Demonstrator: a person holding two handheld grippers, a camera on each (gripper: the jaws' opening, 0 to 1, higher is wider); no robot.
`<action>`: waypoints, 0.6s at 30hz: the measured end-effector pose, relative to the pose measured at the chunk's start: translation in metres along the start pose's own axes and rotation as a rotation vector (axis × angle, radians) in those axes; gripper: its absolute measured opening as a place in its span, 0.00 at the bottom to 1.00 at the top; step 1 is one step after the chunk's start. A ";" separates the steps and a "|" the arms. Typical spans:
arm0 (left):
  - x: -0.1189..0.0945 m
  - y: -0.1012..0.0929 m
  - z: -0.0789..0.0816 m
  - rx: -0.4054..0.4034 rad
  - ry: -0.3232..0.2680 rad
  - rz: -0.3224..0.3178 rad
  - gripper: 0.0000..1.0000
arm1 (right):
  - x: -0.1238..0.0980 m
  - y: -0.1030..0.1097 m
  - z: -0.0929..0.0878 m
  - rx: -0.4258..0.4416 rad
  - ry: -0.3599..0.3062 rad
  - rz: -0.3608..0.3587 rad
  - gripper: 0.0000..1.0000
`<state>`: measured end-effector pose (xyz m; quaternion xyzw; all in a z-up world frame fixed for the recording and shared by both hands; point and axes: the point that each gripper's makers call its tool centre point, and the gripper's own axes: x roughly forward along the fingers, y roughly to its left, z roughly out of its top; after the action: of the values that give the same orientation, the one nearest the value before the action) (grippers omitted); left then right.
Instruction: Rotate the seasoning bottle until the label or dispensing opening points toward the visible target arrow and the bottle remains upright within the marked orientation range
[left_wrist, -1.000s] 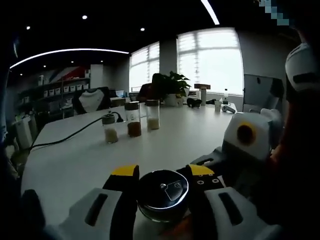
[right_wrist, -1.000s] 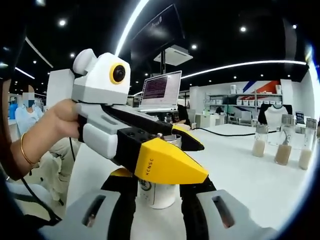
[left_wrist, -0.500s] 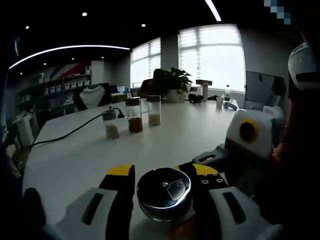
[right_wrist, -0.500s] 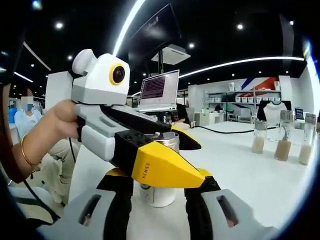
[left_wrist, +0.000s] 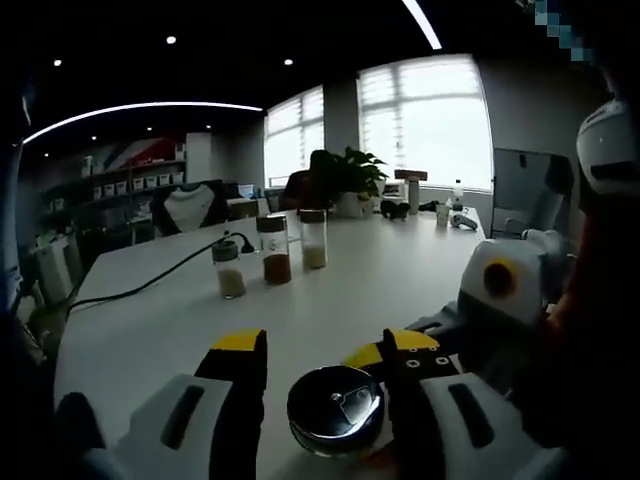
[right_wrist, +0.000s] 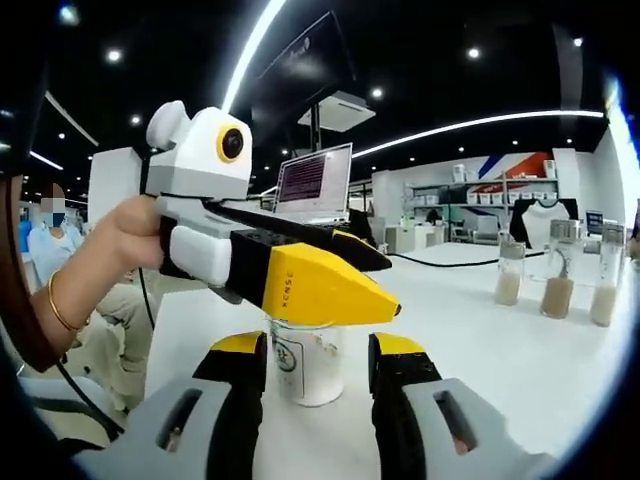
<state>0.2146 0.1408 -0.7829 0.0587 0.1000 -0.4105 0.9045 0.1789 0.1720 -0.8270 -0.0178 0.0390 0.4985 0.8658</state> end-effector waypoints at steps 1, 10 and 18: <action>0.000 0.000 0.002 0.004 -0.003 0.002 0.49 | -0.001 0.001 0.001 0.002 -0.004 -0.001 0.39; -0.005 0.021 0.018 -0.038 -0.083 0.098 0.47 | -0.012 -0.003 0.002 0.012 -0.008 -0.012 0.39; 0.001 0.022 0.013 -0.047 -0.061 0.108 0.47 | -0.025 -0.014 -0.001 0.002 -0.009 -0.044 0.35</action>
<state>0.2340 0.1519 -0.7698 0.0305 0.0788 -0.3601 0.9291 0.1785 0.1435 -0.8256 -0.0157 0.0351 0.4795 0.8767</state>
